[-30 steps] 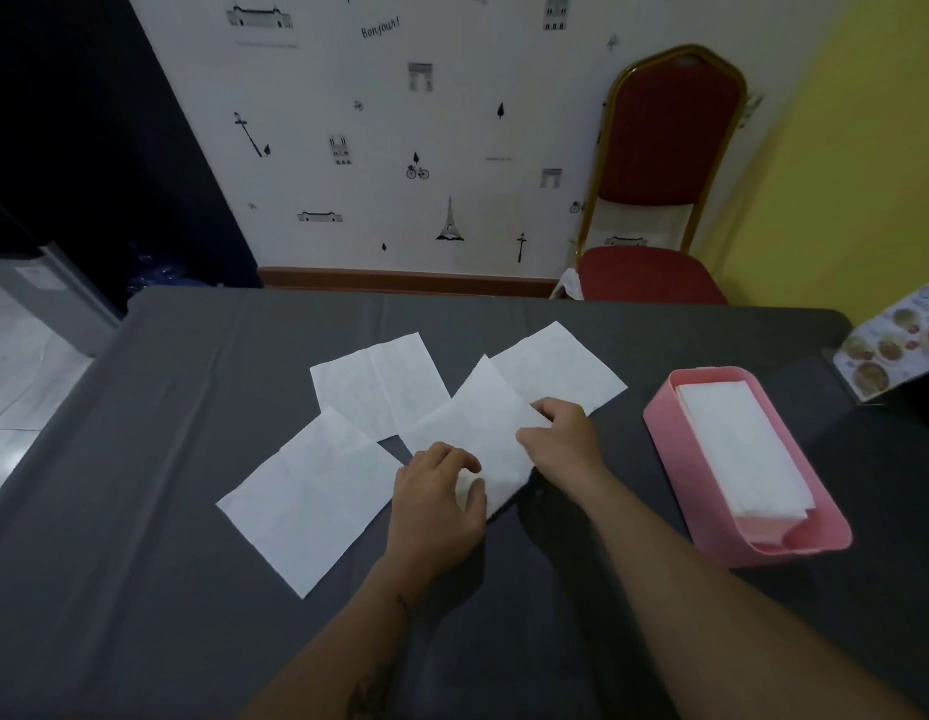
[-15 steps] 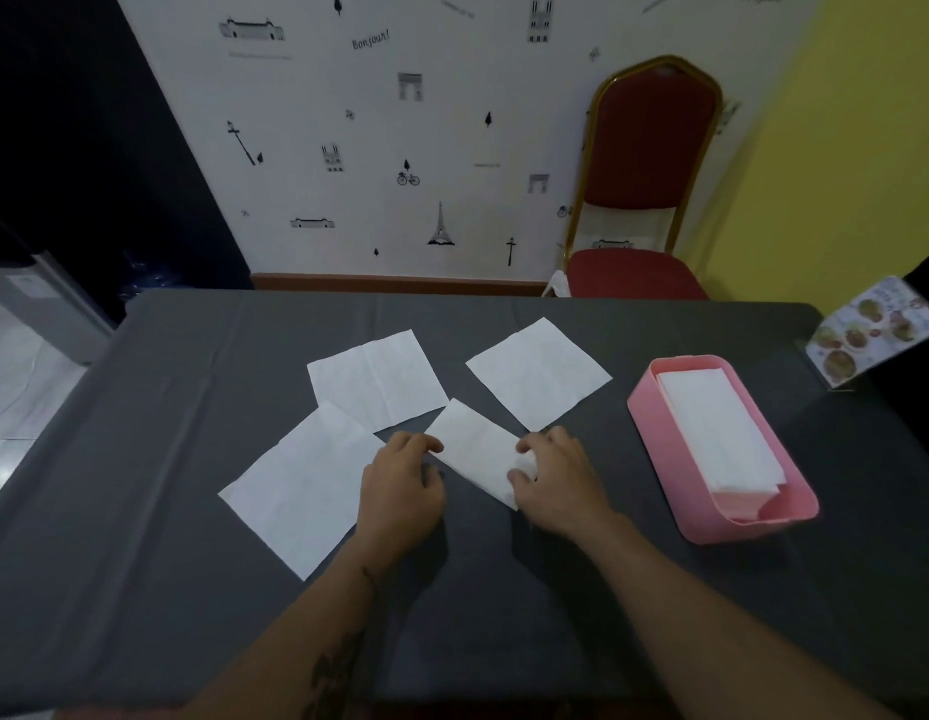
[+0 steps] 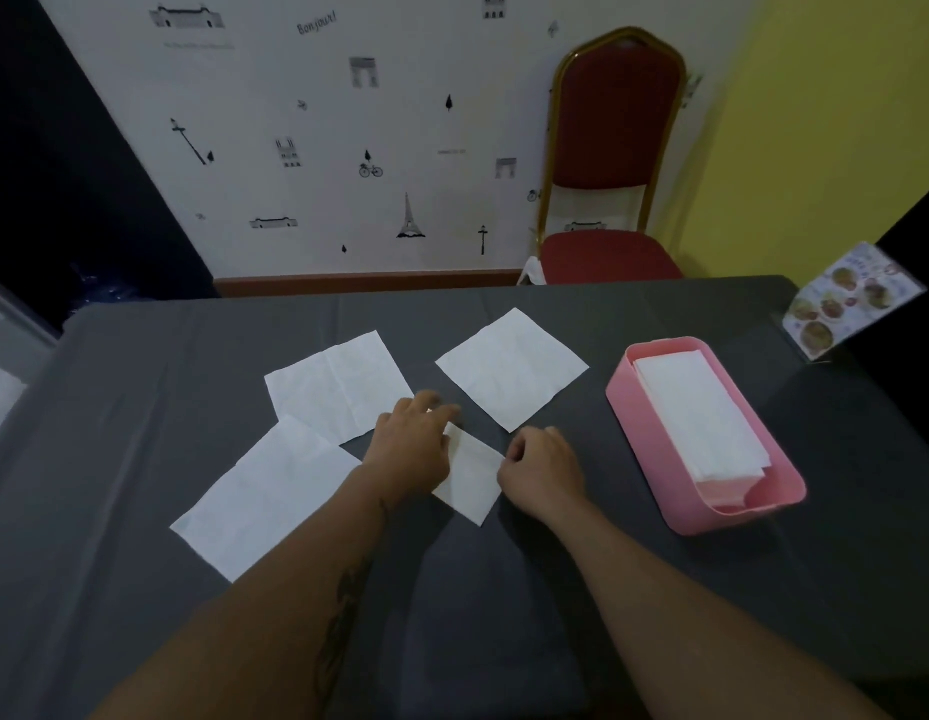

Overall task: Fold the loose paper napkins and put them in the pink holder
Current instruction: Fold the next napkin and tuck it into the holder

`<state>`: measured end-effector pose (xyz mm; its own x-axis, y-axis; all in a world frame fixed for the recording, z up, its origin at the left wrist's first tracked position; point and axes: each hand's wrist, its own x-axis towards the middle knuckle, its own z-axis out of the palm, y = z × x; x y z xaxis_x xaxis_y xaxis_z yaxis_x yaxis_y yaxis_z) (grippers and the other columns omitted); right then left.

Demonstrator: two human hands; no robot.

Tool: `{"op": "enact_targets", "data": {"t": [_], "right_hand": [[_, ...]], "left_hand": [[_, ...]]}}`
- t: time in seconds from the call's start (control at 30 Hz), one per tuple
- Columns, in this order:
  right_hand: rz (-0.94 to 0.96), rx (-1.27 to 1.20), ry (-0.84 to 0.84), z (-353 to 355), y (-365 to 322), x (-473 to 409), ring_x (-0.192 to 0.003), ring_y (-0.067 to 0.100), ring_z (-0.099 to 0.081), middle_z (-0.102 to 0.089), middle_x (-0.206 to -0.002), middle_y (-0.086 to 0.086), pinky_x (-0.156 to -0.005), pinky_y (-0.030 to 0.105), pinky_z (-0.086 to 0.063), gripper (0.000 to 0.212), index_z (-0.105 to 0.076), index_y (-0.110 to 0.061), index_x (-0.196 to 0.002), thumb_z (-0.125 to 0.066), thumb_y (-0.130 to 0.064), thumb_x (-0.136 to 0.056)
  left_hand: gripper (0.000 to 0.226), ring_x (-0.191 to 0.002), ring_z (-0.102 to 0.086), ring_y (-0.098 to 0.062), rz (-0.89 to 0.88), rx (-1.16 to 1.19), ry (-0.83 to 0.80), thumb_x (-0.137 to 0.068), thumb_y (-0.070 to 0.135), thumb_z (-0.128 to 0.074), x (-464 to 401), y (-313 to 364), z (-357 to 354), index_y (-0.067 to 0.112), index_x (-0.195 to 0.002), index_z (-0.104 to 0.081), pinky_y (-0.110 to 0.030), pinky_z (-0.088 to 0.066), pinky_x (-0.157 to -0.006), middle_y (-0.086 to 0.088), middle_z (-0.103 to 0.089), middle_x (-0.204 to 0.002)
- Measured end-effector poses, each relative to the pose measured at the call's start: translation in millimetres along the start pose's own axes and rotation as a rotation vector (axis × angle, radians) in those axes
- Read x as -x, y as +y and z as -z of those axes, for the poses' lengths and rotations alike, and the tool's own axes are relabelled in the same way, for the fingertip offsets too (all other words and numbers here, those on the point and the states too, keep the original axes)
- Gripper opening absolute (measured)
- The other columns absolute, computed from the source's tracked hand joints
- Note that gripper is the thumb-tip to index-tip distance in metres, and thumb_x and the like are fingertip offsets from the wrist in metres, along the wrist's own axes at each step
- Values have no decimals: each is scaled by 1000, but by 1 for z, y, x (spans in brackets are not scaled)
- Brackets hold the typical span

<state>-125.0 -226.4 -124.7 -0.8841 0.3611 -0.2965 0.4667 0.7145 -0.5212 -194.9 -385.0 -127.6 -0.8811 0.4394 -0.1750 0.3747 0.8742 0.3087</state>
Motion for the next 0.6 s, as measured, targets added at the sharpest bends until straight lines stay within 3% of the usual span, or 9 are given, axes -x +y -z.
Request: {"op": "enact_targets", "data": {"t": [0.13,0.23,0.33,0.47,0.53,0.6], "right_hand": [[85,-198,-4,8,4,4,-77,13,-60,-63,-85,-2,-62,22,-48,6,-61,-18,-81,-63,-14,-86],[131,-292,10,23,6,12,-74,11,-62,-64,-81,-2,-59,17,-46,10,-61,-17,-80,-65,-11,-87],[163,-275,65,39,14,18,-69,11,-62,-64,-75,-3,-56,15,-43,14,-60,-18,-76,-67,-9,-85],[209,-184,-33,61,27,31,-87,10,-62,-65,-98,-8,-66,13,-47,14,-62,-22,-100,-69,-21,-87],[238,-136,-88,67,30,39,-94,10,-61,-64,-110,-9,-74,16,-48,26,-62,-26,-113,-68,-32,-88],[215,-138,-58,75,30,45,-92,9,-63,-66,-106,-9,-77,21,-52,19,-65,-28,-107,-65,-37,-90]], "left_hand": [[53,-137,-28,-28,-58,-20,-48,-89,17,-56,-7,11,1,39,-137,-44,-49,-26,-111,2,-32,-151],[38,-138,-24,-25,-95,-20,-55,-91,22,-51,-7,17,5,38,-126,-54,-50,-21,-110,4,-34,-150],[25,-131,-34,-20,-127,-4,14,-92,29,-47,-5,21,12,32,-112,-62,-49,-23,-109,7,-49,-137],[19,-104,-52,-14,-189,73,-9,-92,29,-49,0,40,30,33,-103,-63,-43,-28,-104,11,-64,-104],[19,-99,-51,-13,-240,64,-42,-94,29,-47,4,54,39,34,-104,-62,-42,-26,-105,11,-64,-103],[20,-103,-51,-14,-275,49,-64,-95,28,-47,6,70,47,35,-105,-62,-44,-23,-108,11,-64,-107]]}}
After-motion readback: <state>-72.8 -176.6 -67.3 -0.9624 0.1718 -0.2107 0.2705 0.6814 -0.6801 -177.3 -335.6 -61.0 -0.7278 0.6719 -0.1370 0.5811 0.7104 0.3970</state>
